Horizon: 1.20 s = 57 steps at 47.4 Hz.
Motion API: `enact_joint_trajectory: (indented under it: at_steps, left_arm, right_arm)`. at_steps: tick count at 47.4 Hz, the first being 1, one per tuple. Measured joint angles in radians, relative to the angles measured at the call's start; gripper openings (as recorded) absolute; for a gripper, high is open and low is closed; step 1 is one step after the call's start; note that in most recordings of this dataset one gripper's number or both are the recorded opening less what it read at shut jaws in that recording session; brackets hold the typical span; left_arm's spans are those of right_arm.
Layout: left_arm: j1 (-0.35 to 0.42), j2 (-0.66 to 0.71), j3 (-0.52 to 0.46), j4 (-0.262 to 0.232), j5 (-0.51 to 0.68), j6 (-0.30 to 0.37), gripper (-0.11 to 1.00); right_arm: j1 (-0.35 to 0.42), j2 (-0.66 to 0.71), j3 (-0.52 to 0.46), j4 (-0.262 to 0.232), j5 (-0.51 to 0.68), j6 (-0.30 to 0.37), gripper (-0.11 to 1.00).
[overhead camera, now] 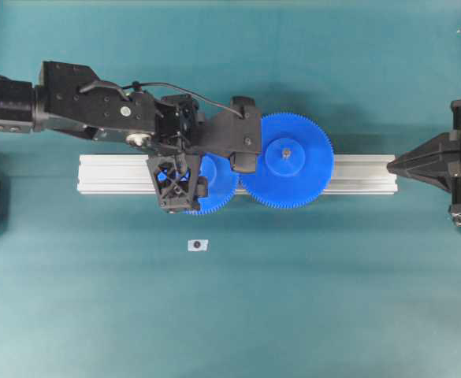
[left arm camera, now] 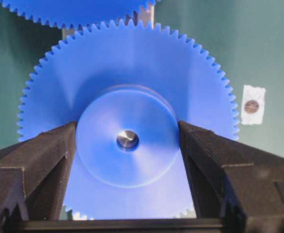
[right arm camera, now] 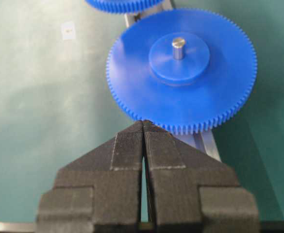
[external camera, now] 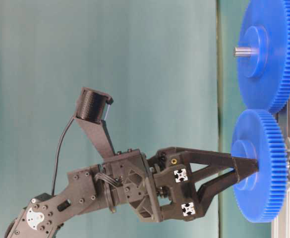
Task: Insert the small gear onto the shaft.
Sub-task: 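Push the small gear onto the shaft with the left gripper, then press the gear further onto the shaft, meshing with the large gear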
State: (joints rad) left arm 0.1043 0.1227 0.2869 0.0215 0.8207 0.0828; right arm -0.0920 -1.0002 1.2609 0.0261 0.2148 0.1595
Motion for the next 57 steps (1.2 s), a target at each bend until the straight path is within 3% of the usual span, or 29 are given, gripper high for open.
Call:
enact_joint_trajectory:
  at_steps: [18, 26, 57]
  left_arm:
    - [0.0, 0.0, -0.009, 0.0, 0.026, -0.006, 0.71]
    - [0.0, 0.0, -0.02, 0.0, 0.035, -0.008, 0.86]
    - [-0.003, 0.0, -0.035, 0.0, 0.035, -0.009, 0.84]
  right_arm:
    - [0.0, 0.0, 0.0, 0.0, 0.0, -0.002, 0.01]
    - [0.0, 0.0, 0.0, 0.0, 0.0, 0.0, 0.01]
    - [0.0, 0.0, 0.0, 0.0, 0.0, 0.0, 0.01]
